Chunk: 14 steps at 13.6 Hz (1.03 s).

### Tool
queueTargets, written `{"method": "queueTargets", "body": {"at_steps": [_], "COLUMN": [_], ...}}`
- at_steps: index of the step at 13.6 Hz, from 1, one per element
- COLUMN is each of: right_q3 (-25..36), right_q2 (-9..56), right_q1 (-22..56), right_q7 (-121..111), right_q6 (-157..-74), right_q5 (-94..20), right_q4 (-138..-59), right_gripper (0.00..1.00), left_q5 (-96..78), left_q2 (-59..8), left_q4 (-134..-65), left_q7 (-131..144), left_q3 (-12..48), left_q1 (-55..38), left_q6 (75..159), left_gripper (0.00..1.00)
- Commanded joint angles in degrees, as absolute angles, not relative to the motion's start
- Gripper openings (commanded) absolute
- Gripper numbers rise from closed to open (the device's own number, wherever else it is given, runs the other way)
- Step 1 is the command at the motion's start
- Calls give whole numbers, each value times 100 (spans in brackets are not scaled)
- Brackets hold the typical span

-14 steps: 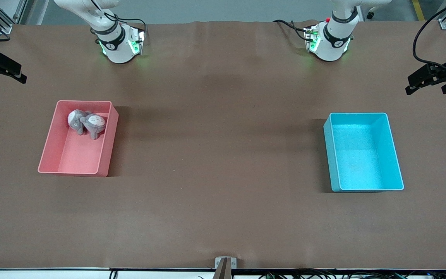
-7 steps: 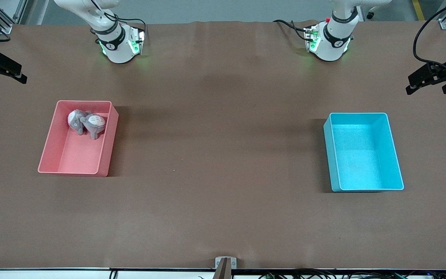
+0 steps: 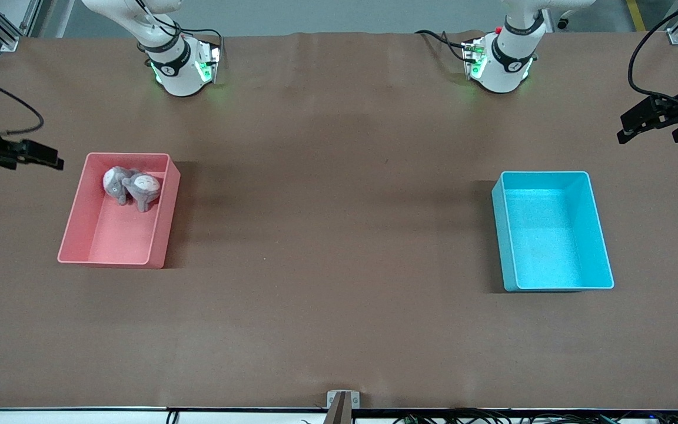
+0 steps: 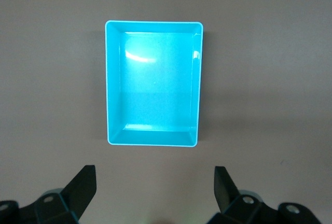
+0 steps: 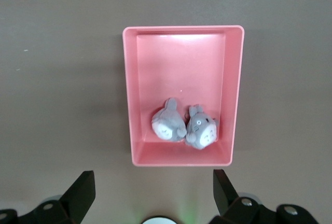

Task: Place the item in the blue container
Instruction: 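Reach the right gripper down into the pink box toward the plush toys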

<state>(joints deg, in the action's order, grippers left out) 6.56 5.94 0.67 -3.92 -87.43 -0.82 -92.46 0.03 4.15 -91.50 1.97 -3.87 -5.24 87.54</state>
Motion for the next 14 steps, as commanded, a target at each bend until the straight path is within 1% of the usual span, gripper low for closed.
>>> {"method": "queueTargets", "body": {"at_steps": [1, 3, 5, 7, 11, 12, 14], "right_q3": [624, 624, 624, 624, 615, 615, 615], "right_q2": [843, 818, 748, 633, 475, 483, 518], "right_q1": [26, 44, 0, -210, -369, -395, -404], "right_q7": [-352, -282, -281, -281, -290, -281, -325], "right_q6": [-8858, -9288, -9928, -10754, -12257, -12557, -12805], "right_q5": [-61, -70, -79, -123, -141, -149, -298], "right_q4": [-9201, -9718, -10420, -11272, -12706, -12961, -13235], "right_gripper": [100, 100, 100, 100, 100, 100, 100], "left_q5": [-105, -105, -106, -114, -114, -114, -114], "left_q2": [431, 431, 431, 422, 422, 431, 422], "left_q4": [-9088, -9088, -9088, -9088, -9097, -9097, -9097], "left_q7": [123, 123, 123, 123, 123, 123, 123], "left_q3": [-396, -396, -396, -396, -396, -396, -396], "left_q1": [-510, -510, -510, -501, -501, -501, -501], "left_q6": [8684, 8684, 8684, 8684, 8684, 8684, 8684], "left_gripper": [100, 100, 100, 100, 100, 100, 100]}}
